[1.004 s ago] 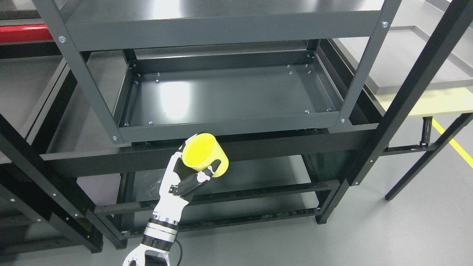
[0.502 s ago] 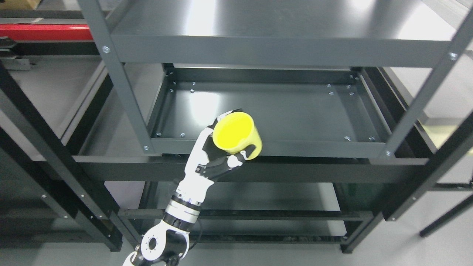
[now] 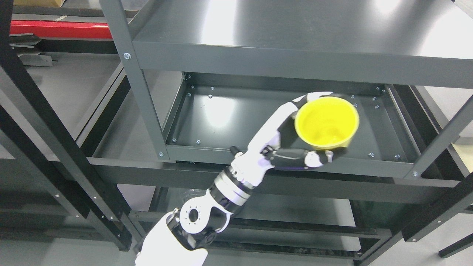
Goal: Place yellow IKEA cup on middle right shelf
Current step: 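Raise the left hand with the cup up onto the upper shelf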
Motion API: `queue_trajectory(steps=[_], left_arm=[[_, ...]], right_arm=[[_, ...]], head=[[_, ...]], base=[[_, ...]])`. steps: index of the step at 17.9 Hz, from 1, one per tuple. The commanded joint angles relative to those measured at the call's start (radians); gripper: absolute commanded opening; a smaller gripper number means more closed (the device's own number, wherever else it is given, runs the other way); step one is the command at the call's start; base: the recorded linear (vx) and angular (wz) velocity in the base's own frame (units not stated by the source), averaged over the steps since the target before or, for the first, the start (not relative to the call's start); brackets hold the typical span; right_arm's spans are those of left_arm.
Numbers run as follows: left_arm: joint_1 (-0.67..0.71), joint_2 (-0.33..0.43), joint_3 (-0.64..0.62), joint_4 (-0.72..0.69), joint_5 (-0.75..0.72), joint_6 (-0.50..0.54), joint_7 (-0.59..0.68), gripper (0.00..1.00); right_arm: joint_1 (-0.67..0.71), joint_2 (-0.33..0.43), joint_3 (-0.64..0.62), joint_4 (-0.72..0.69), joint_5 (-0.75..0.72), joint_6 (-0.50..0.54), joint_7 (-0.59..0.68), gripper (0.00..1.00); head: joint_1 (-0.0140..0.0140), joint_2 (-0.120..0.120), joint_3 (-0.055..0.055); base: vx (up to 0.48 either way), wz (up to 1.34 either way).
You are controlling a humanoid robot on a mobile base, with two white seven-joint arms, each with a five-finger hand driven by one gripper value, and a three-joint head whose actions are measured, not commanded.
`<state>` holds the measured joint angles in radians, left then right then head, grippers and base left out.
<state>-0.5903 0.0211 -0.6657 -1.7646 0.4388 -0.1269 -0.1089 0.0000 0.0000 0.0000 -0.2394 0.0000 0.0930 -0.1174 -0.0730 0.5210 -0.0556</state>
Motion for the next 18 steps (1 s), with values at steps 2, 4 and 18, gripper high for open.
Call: queue_trajectory(steps=[2,4,18], left_arm=[[-0.249,-0.004,-0.221,-0.007,0.066,0.013,0.005,0.0],[-0.284,-0.004,-0.158,-0.007,0.069,0.013,0.005,0.0],[-0.67,-0.004,0.251,0.279,0.265,0.505,0.334,0.0]], right_arm=[[0.014,-0.017,0.017,0.0,-0.025,0.001,0.001,0.99],[0.014,-0.017,0.017,0.0,-0.025,0.001,0.001,0.99],[0.014,-0.017,0.017,0.0,-0.025,0.001,0.001,0.99]], head=[[0.0,0.0,0.0],[0.0,0.0,0.0],[0.0,0.0,0.0]], base=[[0.023,0.0],[0.005,0.0],[0.0,0.0]])
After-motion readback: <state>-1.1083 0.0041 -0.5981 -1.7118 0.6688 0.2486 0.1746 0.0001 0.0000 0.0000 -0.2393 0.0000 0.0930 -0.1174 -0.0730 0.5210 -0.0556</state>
